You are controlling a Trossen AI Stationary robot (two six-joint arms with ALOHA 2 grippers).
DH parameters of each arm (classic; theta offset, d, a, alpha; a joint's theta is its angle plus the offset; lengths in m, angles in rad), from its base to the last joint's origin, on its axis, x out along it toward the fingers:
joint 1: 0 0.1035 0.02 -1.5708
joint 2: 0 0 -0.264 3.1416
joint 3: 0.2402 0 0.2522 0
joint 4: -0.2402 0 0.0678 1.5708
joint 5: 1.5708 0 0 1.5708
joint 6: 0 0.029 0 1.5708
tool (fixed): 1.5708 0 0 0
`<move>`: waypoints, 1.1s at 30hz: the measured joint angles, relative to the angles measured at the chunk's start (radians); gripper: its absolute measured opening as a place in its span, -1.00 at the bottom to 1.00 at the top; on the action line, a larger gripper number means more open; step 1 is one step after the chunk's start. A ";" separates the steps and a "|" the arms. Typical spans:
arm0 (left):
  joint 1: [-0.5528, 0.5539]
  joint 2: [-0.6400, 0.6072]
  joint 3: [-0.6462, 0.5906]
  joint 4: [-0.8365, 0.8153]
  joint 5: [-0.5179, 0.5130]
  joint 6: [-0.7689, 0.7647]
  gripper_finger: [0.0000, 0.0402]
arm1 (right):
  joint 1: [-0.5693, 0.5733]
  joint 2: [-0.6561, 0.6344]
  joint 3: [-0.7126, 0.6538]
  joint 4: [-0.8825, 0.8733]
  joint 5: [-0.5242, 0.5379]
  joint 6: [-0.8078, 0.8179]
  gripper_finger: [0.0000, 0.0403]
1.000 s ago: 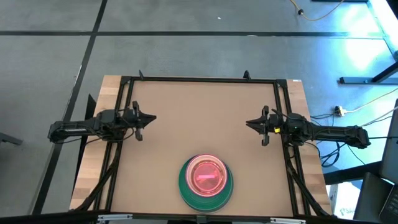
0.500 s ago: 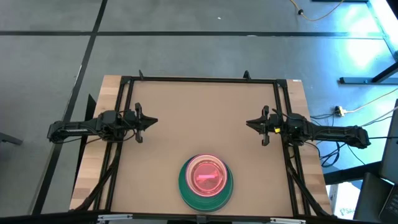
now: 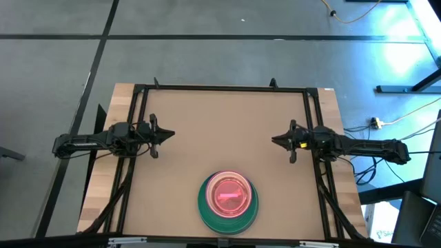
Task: Stack plastic plates
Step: Return to Home Position
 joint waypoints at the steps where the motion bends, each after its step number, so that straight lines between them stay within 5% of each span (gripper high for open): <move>1: 0.000 0.000 0.000 0.000 0.000 0.000 -0.92 | 0.000 0.000 0.000 -0.011 0.000 0.000 -0.80; 33: 0.000 0.000 0.000 0.002 -0.001 0.001 -0.92 | 0.000 0.000 0.000 -0.055 0.000 0.002 -0.80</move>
